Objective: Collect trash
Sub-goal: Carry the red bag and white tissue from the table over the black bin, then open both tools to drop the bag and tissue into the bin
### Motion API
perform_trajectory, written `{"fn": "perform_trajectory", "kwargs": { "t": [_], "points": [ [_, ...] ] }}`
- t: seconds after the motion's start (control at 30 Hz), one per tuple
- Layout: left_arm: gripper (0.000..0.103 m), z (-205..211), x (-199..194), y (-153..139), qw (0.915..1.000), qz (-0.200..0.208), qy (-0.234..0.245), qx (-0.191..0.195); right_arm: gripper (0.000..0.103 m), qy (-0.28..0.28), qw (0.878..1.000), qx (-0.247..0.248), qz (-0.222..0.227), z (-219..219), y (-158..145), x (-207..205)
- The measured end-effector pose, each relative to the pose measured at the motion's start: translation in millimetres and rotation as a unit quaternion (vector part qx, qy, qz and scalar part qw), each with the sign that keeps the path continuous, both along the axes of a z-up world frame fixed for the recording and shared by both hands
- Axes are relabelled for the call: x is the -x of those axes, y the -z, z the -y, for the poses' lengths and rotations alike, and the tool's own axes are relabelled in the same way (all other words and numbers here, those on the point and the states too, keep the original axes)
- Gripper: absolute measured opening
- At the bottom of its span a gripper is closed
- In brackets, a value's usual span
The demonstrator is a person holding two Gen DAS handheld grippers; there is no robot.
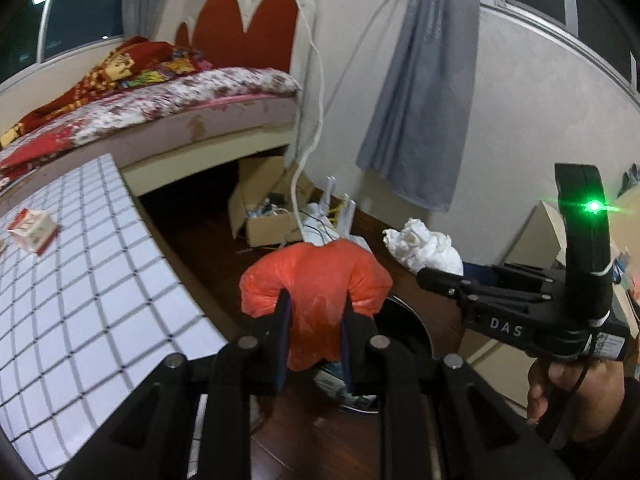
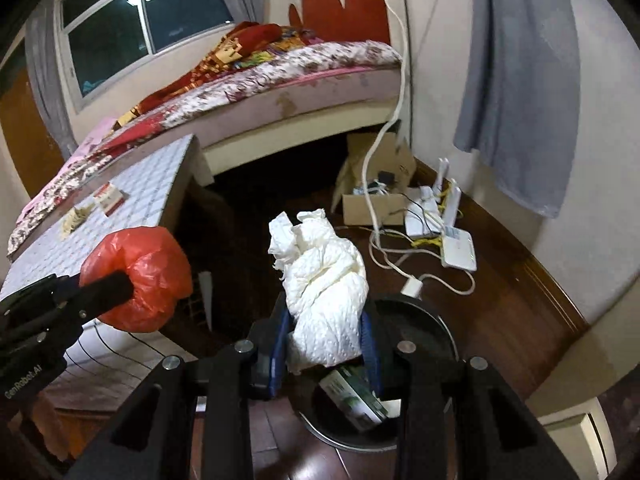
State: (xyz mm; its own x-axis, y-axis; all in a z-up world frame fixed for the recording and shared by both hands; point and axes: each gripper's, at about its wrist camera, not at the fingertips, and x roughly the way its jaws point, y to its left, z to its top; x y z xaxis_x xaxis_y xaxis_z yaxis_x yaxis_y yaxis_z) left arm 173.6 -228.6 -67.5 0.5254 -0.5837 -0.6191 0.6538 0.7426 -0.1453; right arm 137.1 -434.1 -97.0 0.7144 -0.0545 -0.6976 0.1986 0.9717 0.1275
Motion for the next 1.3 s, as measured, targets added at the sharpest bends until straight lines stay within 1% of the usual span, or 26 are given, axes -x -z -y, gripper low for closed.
{"fn": "perform_trajectory", "kwargs": {
  "t": [0.23, 0.4, 0.63, 0.77, 0.83, 0.87, 0.9, 0.93, 0.97, 1.0, 1.03, 1.1, 1.17, 1.23, 1.3],
  "points": [
    [0.022, 30.4, 7.8, 20.2, 0.9992, -0.024, 0.029, -0.015, 0.035, 0.015, 0.999, -0.011, -0.036, 26.6, 27.8, 10.6],
    [0.022, 48.1, 1.8, 42.8, 0.9974, -0.051, 0.040, -0.032, 0.035, 0.020, 0.998, -0.014, -0.053, 38.6, 41.6, 15.1],
    [0.022, 69.1, -2.2, 70.9, 0.9941, -0.075, 0.057, -0.054, 0.035, 0.029, 0.995, -0.040, -0.086, 56.7, 72.3, 7.3],
    [0.022, 76.5, -5.7, 82.4, 0.9925, -0.087, 0.062, -0.060, 0.035, 0.026, 0.993, -0.046, -0.107, 60.8, 88.1, 2.3],
    [0.023, 80.3, -9.1, 89.4, 0.9913, -0.095, 0.067, -0.062, 0.037, 0.019, 0.992, -0.054, -0.116, 62.7, 95.1, -2.0],
    [0.026, 81.5, -10.4, 92.8, 0.9907, -0.100, 0.070, -0.061, 0.038, 0.018, 0.991, -0.055, -0.123, 63.8, 98.9, -3.7],
    [0.035, 82.2, -11.4, 95.4, 0.9902, -0.105, 0.071, -0.059, 0.048, 0.027, 0.989, -0.044, -0.139, 66.9, 104.1, -6.1],
    [0.062, 85.1, -13.6, 99.6, 0.9893, -0.112, 0.070, -0.063, 0.069, 0.042, 0.988, -0.034, -0.146, 70.5, 106.3, -6.3],
    [0.075, 86.5, -14.5, 103.2, 0.9892, -0.113, 0.062, -0.070, 0.083, 0.063, 0.986, -0.032, -0.151, 78.0, 106.9, -5.2],
    [0.086, 86.0, -14.4, 104.5, 0.9900, -0.109, 0.056, -0.070, 0.100, 0.073, 0.985, -0.036, -0.152, 83.1, 106.8, -4.3],
    [0.086, 85.9, -13.9, 106.2, 0.9903, -0.109, 0.055, -0.067, 0.102, 0.085, 0.984, -0.040, -0.153, 89.3, 105.6, -2.4],
    [0.086, 86.2, -14.2, 110.1, 0.9896, -0.113, 0.052, -0.072, 0.102, 0.108, 0.982, -0.047, -0.149, 99.5, 100.8, 2.0],
    [0.087, 85.0, -15.0, 110.6, 0.9901, -0.110, 0.043, -0.075, 0.102, 0.116, 0.981, -0.048, -0.146, 103.3, 97.1, 4.6],
    [0.093, 83.4, -16.6, 110.1, 0.9908, -0.107, 0.033, -0.077, 0.102, 0.120, 0.981, -0.033, -0.148, 101.5, 94.4, 5.4],
    [0.095, 80.8, -17.0, 107.5, 0.9918, -0.098, 0.024, -0.079, 0.102, 0.120, 0.981, -0.023, -0.151, 98.8, 92.8, 2.2]
  ]
}}
